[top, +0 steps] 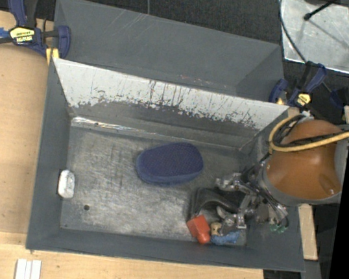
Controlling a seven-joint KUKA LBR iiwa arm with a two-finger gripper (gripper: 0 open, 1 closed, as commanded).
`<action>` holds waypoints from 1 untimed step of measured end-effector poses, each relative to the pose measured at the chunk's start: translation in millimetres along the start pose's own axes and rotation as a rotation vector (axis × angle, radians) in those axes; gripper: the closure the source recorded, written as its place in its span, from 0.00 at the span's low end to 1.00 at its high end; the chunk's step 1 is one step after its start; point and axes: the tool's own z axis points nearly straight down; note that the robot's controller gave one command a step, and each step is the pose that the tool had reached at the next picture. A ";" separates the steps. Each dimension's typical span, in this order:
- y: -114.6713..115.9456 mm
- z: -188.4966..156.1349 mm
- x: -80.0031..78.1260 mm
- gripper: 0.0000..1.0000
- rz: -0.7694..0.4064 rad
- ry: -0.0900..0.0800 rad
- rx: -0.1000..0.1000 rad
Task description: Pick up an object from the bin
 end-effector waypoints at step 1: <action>1.0 -0.6 -5.9 1.00 0.001 -0.024 0.001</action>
Offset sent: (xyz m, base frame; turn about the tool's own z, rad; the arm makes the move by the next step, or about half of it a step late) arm 0.0000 0.0000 0.0000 0.0000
